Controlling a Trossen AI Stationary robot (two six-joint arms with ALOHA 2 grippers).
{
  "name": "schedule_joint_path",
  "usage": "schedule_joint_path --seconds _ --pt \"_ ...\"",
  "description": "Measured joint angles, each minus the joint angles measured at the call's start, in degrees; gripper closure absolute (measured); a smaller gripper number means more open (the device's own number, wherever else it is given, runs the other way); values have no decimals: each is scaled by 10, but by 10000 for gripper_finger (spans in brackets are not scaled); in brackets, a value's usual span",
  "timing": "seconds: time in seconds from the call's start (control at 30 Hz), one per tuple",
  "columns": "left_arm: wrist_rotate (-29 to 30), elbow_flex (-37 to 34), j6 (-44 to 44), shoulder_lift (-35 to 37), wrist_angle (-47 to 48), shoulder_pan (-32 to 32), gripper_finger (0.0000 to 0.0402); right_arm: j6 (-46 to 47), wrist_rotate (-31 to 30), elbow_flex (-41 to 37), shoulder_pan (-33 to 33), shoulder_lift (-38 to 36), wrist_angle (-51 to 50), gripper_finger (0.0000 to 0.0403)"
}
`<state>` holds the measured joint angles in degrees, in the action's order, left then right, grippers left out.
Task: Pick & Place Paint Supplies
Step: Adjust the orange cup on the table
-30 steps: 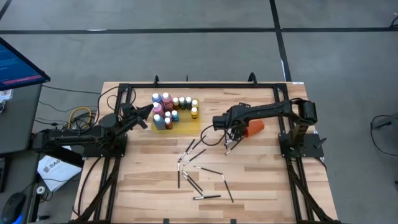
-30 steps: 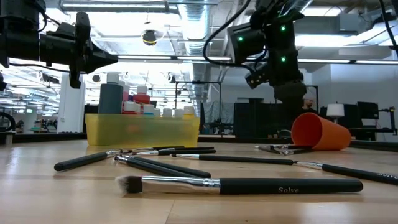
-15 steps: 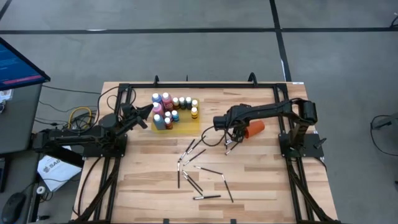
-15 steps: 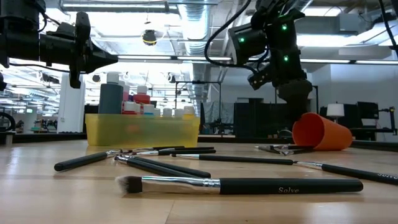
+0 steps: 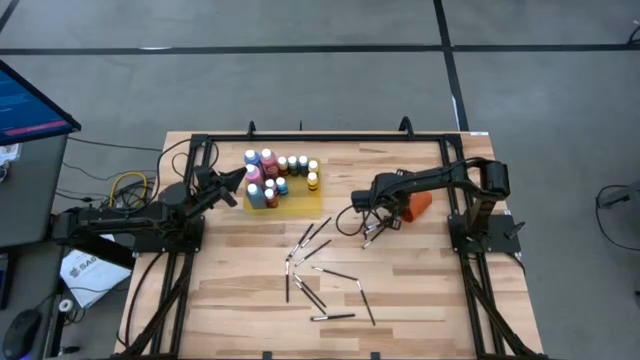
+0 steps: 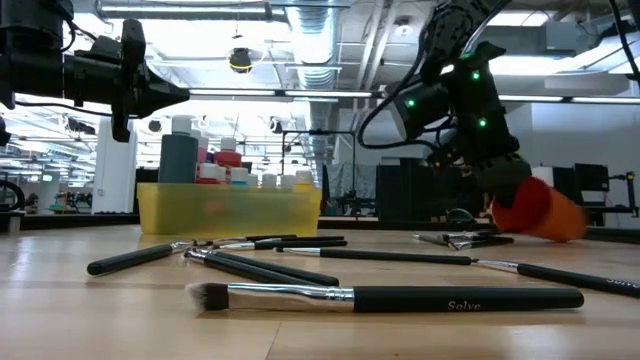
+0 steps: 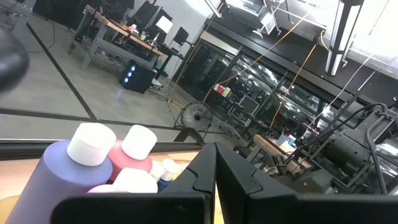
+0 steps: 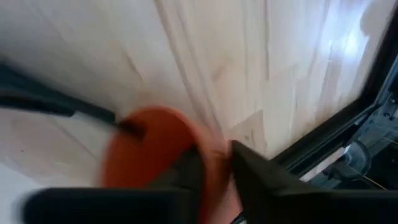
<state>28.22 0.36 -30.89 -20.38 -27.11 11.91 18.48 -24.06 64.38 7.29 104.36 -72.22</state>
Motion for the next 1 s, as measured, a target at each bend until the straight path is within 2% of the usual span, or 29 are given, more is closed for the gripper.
schedule_joint_path --seconds 0.03,0.1,0.3,0.53,0.8,1.0 --pt "0 0 0 0 0 0 400 -1 -1 0 0 0 -1 365" --pt "0 0 0 0 0 0 400 -5 -11 0 -1 -1 -8 384" --pt "0 0 0 0 0 0 400 -5 -7 0 -2 -11 -4 396" --pt "0 0 0 0 0 0 400 -4 30 0 4 -72 17 400" --pt "0 0 0 0 0 0 400 -2 97 0 28 -149 103 402" --pt "0 0 0 0 0 0 400 -16 100 0 55 -156 177 402"
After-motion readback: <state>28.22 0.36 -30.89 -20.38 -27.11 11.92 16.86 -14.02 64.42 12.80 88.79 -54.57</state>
